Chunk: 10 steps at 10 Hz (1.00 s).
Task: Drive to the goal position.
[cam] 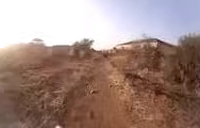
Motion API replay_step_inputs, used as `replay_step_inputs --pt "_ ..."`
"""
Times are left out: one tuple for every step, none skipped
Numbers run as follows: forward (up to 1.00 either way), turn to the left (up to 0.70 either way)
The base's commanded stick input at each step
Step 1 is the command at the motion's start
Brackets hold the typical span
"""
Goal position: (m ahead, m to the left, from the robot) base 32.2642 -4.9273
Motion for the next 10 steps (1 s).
replay_step_inputs --pt "0.70 0.00" --pt "0.70 0.00" --pt "0.70 0.00" --pt "0.70 0.00" --pt "0.70 0.00" --pt "0.70 0.00" --pt "0.70 0.00" --pt "0.70 0.00" --pt "0.70 0.00" --pt "0.70 0.00"
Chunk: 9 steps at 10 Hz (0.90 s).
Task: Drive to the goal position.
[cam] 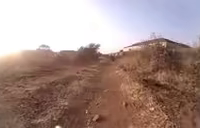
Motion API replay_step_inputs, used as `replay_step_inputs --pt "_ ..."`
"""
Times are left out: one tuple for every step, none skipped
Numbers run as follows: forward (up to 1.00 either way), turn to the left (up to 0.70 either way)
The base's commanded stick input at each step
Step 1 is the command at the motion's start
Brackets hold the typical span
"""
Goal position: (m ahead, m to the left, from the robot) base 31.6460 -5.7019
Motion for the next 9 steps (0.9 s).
replay_step_inputs --pt "0.70 0.00" --pt "0.70 0.00" --pt "0.70 -0.12" --pt "0.70 -0.35" --pt "0.70 -0.35" --pt "0.70 -0.35" --pt "0.70 -0.14" --pt "0.70 0.00" --pt "0.70 0.00"
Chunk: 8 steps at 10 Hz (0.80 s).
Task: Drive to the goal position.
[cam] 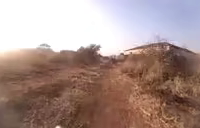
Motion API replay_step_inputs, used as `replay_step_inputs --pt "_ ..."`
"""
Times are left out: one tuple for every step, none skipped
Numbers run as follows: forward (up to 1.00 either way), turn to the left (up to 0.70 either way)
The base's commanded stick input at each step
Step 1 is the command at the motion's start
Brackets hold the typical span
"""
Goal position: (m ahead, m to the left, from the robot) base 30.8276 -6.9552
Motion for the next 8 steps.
replay_step_inputs --pt "0.70 0.00" --pt "0.70 0.00" --pt "0.70 0.00" --pt "0.70 0.00" --pt "0.70 0.00" --pt "0.70 0.00" --pt "0.70 0.00" --pt "0.70 0.00"
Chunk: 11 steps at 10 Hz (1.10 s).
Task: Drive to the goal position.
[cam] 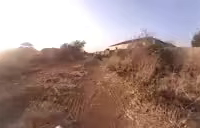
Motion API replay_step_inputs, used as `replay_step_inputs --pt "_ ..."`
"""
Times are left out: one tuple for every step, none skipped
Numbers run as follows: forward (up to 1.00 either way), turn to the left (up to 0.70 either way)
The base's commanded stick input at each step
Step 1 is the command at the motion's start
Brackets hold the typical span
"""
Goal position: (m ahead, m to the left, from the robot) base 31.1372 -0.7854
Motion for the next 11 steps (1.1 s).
replay_step_inputs --pt "0.70 0.00" --pt "0.70 0.00" --pt "0.70 0.00" --pt "0.70 0.00" --pt "0.70 0.00" --pt "0.70 0.00" --pt "0.70 0.00" --pt "0.70 0.00" --pt "0.70 0.00" --pt "0.70 0.00" --pt "0.70 0.00"
